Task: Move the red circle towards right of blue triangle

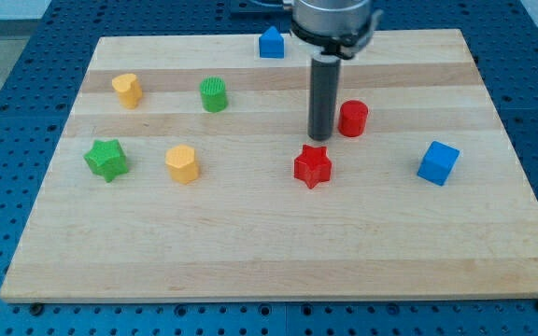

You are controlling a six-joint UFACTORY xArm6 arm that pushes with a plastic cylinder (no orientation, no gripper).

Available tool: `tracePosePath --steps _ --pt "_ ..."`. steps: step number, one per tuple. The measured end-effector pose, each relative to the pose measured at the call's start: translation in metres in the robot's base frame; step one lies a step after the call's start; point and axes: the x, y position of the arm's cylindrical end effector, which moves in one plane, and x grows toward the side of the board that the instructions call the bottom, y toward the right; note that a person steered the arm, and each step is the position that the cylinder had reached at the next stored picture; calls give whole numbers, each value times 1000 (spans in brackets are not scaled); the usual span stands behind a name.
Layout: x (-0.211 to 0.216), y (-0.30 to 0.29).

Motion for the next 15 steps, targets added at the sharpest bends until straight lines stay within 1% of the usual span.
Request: tracePosePath --steps 1,2,3,6,7,8,9,10,11,12,13,14,15 --pt "1 53" --pt "-38 84" --pt "-66 96" --pt "-5 91" --pt "11 74" --pt "3 32" --pt "-39 29" --pt "-70 51" --pt "-65 50" --pt "-67 23" --pt "-101 22" --pt "-134 58" --pt "-143 87"
